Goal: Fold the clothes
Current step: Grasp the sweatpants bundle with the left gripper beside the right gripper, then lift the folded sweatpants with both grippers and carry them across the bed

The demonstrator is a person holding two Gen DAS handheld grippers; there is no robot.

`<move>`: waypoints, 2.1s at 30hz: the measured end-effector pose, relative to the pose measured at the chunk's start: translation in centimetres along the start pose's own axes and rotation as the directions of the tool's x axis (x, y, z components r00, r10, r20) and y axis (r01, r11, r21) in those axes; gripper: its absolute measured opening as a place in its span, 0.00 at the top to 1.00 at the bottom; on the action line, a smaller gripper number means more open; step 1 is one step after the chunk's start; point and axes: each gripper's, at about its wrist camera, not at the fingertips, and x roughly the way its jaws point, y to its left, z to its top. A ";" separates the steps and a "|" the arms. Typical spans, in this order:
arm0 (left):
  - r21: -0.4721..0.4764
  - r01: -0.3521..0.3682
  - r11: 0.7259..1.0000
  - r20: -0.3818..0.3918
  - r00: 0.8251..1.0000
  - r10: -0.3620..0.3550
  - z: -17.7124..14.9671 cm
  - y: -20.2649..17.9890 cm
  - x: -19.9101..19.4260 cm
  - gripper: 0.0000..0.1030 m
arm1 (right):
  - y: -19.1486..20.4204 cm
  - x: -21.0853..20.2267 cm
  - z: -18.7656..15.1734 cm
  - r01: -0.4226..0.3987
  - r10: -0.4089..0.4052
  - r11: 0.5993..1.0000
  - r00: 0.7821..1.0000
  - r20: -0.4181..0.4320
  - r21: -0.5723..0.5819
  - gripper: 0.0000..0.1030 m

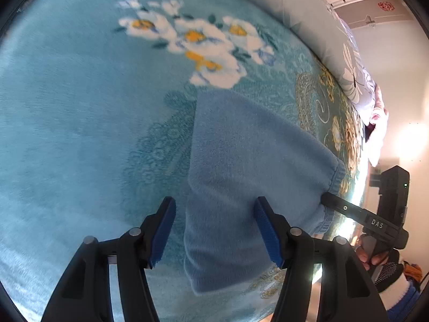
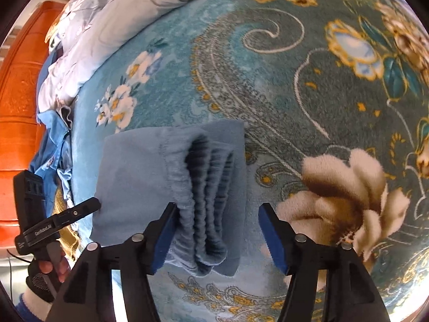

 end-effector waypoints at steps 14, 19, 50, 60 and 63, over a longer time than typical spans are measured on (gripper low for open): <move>-0.080 0.176 0.981 -0.058 0.982 -0.181 0.8 3.0 2.8 0.40 | -1.1 2.7 0.5 -0.112 0.114 0.992 0.993 -0.038 0.059 0.52; -0.066 0.184 0.981 -0.105 0.976 -0.190 1.1 2.8 3.1 0.39 | -1.0 2.9 0.5 -0.121 0.123 0.991 0.992 -0.038 0.054 0.65; 0.105 -0.078 0.991 0.043 0.996 0.073 -1.8 -6.9 1.0 0.70 | -0.2 -0.9 -0.7 -0.140 0.140 0.990 0.990 0.011 0.004 0.71; 0.109 -0.070 0.992 0.070 0.996 0.063 -7.1 -13.5 -0.2 0.71 | -4.6 -7.3 -3.6 -0.147 0.148 0.989 0.989 0.023 -0.023 0.72; 0.102 -0.066 0.993 0.079 0.995 0.058 -9.0 -15.5 -0.4 0.71 | -5.8 -9.1 -4.6 -0.150 0.150 0.988 0.988 0.025 -0.029 0.72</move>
